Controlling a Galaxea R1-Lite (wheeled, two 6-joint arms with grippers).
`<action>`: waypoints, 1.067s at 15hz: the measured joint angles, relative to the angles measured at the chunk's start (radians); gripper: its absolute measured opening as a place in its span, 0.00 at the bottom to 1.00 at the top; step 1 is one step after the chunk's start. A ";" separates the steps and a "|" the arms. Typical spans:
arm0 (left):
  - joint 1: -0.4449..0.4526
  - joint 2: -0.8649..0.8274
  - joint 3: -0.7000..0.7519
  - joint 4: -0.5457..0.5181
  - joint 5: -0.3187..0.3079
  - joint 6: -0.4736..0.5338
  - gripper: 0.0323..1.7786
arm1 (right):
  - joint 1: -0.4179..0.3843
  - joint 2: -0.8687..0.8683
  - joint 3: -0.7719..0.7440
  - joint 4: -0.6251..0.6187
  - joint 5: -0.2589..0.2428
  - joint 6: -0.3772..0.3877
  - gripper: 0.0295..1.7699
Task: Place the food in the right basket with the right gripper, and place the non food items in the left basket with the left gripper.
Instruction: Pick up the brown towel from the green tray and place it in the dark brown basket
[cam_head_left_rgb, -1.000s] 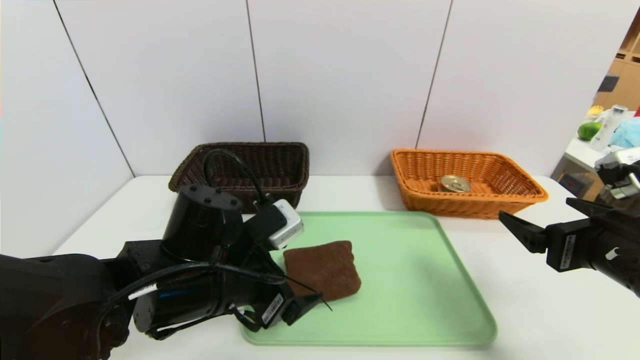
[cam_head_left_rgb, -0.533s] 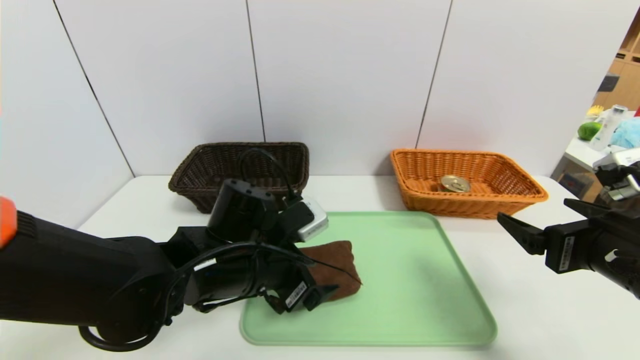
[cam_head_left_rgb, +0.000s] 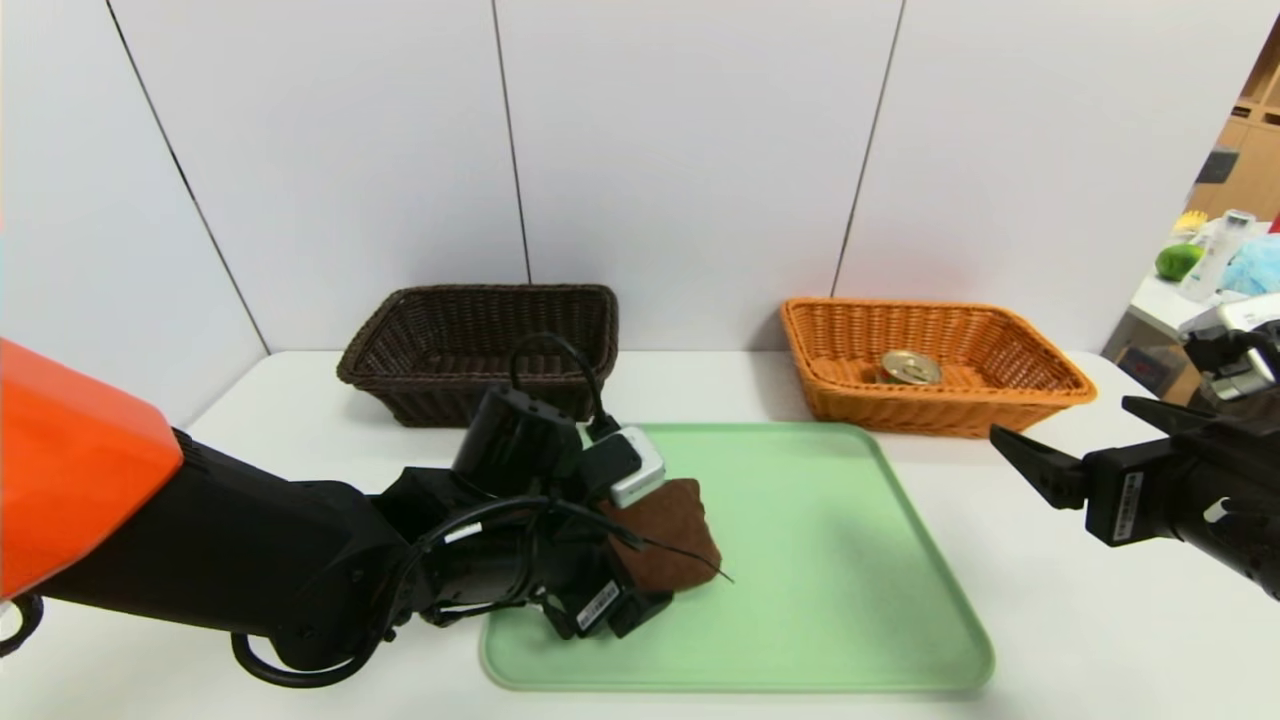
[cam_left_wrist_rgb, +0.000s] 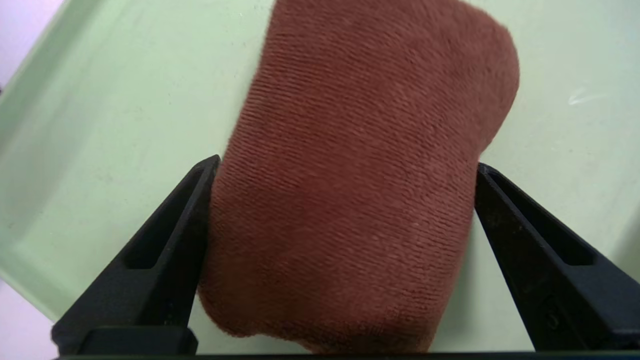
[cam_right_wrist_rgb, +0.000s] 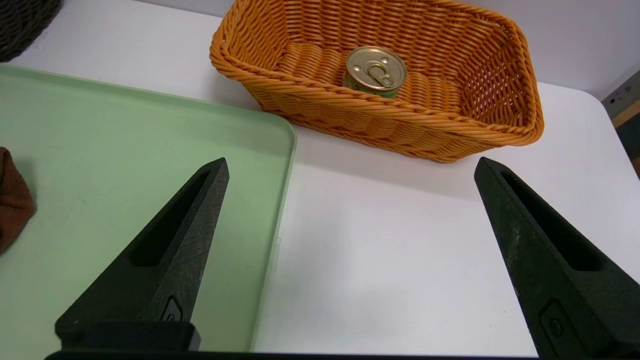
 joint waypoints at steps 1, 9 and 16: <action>0.000 0.005 0.001 -0.001 0.000 -0.001 0.87 | 0.002 0.002 0.000 0.000 0.000 0.000 0.96; -0.001 -0.008 0.001 -0.004 0.006 -0.016 0.34 | 0.006 0.007 0.001 0.000 0.000 0.001 0.96; -0.013 -0.123 0.013 -0.006 0.031 -0.013 0.34 | 0.006 0.018 0.001 0.000 -0.001 0.002 0.96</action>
